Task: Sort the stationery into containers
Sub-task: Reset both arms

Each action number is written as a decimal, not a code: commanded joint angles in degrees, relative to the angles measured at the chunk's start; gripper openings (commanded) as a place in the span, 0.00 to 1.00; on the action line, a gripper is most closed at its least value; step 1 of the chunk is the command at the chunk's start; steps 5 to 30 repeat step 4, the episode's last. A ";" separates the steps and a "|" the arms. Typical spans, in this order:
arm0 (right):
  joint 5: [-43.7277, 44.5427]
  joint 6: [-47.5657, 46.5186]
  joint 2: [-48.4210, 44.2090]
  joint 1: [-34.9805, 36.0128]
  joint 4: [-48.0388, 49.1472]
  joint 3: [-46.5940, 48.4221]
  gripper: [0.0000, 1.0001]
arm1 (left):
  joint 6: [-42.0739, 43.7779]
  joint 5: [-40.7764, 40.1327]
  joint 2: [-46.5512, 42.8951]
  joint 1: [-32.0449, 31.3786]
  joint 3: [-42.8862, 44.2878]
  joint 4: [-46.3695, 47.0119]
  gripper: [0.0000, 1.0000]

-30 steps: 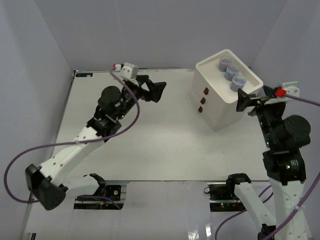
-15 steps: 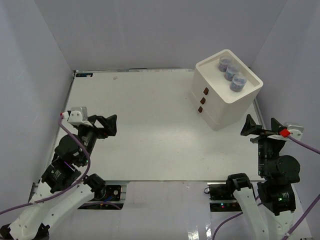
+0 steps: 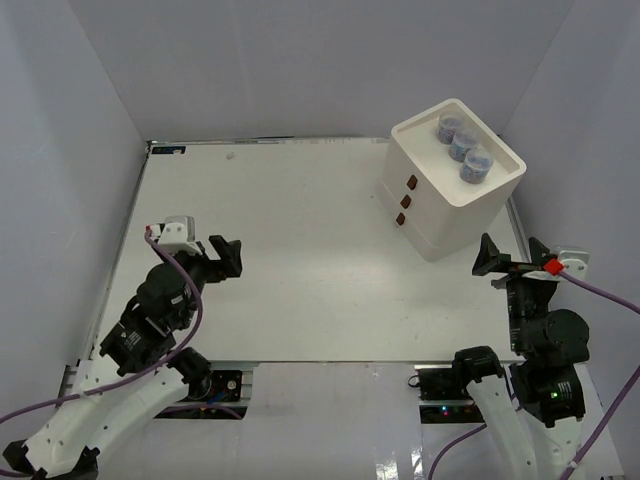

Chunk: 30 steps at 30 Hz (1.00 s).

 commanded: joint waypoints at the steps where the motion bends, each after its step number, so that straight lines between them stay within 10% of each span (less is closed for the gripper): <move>1: 0.75 -1.25 -0.59 0.44 3.54 -0.34 0.90 | -0.72 0.11 -0.13 0.09 -1.03 0.32 0.98; 30: 0.14 -1.16 -0.06 0.52 3.98 -0.52 0.90 | -1.25 0.81 0.21 0.09 -1.82 0.85 0.98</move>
